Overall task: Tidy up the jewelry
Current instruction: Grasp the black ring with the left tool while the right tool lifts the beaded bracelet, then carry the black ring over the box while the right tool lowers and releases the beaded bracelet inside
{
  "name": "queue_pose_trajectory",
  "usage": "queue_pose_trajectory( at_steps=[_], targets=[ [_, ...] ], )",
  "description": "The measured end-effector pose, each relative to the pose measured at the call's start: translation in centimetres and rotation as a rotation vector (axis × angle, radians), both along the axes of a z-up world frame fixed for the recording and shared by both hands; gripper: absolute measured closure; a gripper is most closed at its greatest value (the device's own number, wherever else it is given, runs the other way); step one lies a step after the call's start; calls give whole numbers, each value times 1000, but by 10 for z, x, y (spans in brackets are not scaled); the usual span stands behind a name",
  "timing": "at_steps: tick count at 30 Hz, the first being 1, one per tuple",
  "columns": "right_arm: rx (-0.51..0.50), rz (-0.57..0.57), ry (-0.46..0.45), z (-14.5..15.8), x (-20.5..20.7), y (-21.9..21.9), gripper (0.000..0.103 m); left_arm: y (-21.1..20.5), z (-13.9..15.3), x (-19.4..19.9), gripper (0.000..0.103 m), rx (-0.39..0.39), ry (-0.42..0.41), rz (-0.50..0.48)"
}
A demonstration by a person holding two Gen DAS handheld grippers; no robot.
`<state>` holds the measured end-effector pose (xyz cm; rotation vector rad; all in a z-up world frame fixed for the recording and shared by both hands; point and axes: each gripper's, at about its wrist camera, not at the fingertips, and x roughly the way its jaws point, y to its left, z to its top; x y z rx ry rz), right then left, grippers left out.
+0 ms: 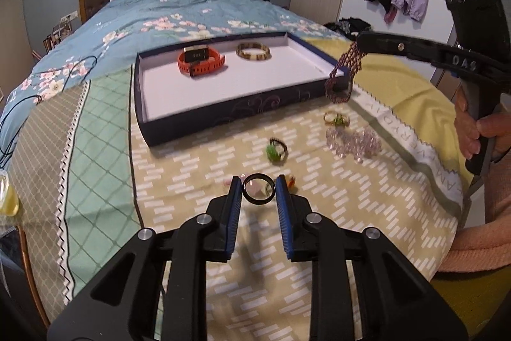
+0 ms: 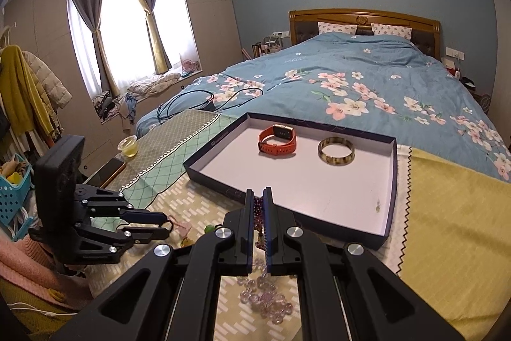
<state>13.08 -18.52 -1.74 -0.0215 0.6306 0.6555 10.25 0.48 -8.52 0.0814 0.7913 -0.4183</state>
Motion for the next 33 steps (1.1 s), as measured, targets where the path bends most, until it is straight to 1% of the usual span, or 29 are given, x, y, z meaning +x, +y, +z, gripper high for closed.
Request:
queue_pose_trajectory(
  at_steps=[11,17,23,33],
  targets=[
    [2,-11,-21,9,16,0,99,-1,27,13,81,-36,-82,13],
    [2,-12,-24,11,32,2,99,0,35,33,81,-38,-93,33],
    [9,-22,-16,12,55,7,99,-3,40,52,81,-18,-109,47],
    [3,-45,14,4,87,14,99,-8,42,86,81,8,-119,60]
  ],
)
